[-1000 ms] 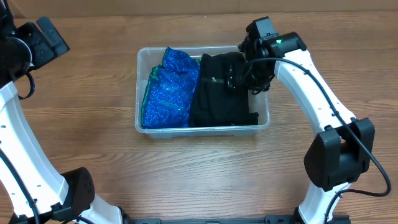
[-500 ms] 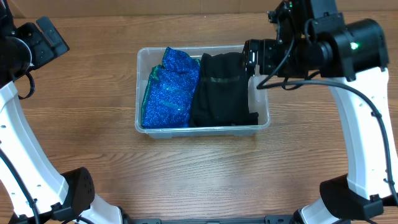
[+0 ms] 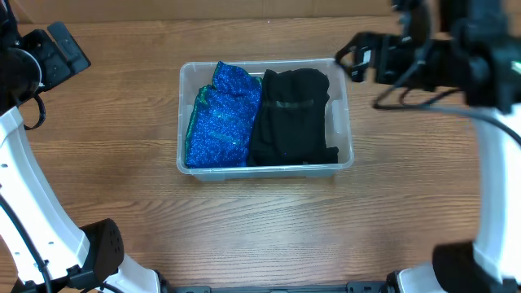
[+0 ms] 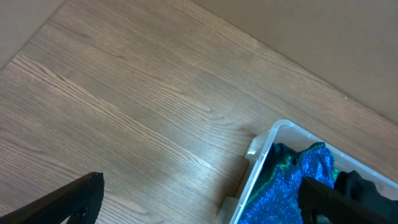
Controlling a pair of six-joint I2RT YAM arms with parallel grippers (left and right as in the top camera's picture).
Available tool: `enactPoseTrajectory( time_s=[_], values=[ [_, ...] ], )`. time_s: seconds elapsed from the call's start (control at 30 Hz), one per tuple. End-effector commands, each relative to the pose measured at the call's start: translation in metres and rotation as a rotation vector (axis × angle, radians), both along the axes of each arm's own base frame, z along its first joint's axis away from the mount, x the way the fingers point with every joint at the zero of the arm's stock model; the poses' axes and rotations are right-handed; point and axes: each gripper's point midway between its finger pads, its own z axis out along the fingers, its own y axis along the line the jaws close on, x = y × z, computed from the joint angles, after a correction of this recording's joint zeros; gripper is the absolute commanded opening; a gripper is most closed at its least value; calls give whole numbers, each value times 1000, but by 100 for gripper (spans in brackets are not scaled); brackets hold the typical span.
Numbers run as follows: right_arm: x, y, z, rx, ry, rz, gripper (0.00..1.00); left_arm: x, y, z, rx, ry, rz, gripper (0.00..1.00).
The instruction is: Pack container
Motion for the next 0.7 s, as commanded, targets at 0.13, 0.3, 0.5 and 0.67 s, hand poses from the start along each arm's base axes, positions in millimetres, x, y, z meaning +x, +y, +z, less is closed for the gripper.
enactPoseTrajectory(
  time_s=[0.13, 0.3, 0.5, 0.67],
  values=[
    [-29, -41, 95, -215, -514, -74, 100, 0, 1, 0, 6, 2, 0, 100],
    [-48, -62, 79, -255, -646, -186, 100, 0, 1, 0, 6, 2, 0, 100],
    [-75, -78, -27, -275, -626, -232, 100, 0, 1, 0, 6, 2, 0, 100],
    [-96, -89, -110, -236, -578, -303, 100, 0, 1, 0, 6, 2, 0, 100]
  ],
)
